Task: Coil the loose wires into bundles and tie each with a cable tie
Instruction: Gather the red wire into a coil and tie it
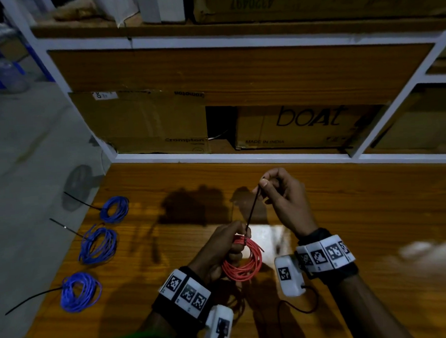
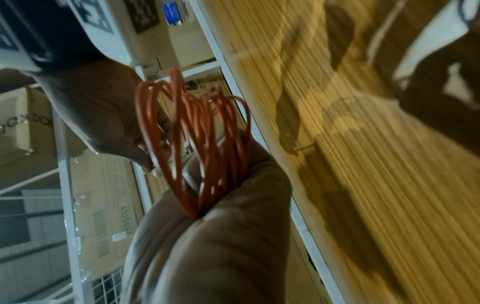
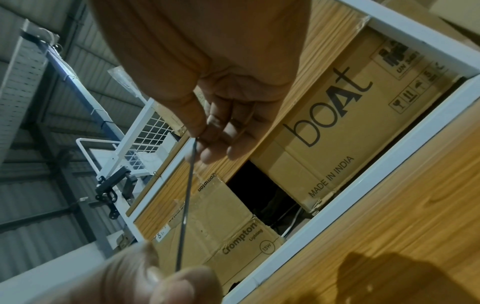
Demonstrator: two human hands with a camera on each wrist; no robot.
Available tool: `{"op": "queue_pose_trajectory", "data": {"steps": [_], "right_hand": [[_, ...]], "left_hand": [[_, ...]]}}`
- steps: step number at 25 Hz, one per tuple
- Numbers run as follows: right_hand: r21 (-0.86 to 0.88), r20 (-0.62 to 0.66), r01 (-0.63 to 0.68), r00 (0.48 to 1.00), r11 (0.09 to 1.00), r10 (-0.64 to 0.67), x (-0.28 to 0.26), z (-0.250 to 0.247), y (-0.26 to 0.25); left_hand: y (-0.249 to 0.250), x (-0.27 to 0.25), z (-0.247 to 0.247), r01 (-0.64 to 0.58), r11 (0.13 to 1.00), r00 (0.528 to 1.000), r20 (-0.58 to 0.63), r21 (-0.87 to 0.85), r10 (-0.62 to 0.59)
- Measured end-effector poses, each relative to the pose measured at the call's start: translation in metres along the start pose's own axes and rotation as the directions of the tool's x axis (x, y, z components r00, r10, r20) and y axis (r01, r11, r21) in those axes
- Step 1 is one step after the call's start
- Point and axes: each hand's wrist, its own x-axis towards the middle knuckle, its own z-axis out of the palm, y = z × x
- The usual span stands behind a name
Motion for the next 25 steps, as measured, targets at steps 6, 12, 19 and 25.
{"op": "queue_pose_trajectory", "data": {"steps": [6,12,19,25], "right_hand": [[0.028,-0.021,-0.031,0.999,0.999,0.031,-0.001,0.002,0.001],[0.287,-0.070,-0.197,0.972,0.937,0.226,0.001,0.010,0.011],[0.453,-0.088,-0.313,0.916,0.835,0.391,0.015,0.014,0.022],[0.430,-0.045,-0.317,0.928,0.845,0.371,0.020,0.016,0.024]], "left_hand": [[-0.010,0.006,-0.018,0.087,0.994,0.996,-0.014,-0.058,-0.088],[-0.009,-0.008,-0.004,-0.062,0.991,0.995,-0.076,0.122,0.071],[0.004,-0.006,-0.011,-0.015,0.954,0.998,-0.050,0.299,0.032],[0.004,-0.003,-0.024,-0.015,0.989,1.000,-0.024,0.145,0.019]]}}
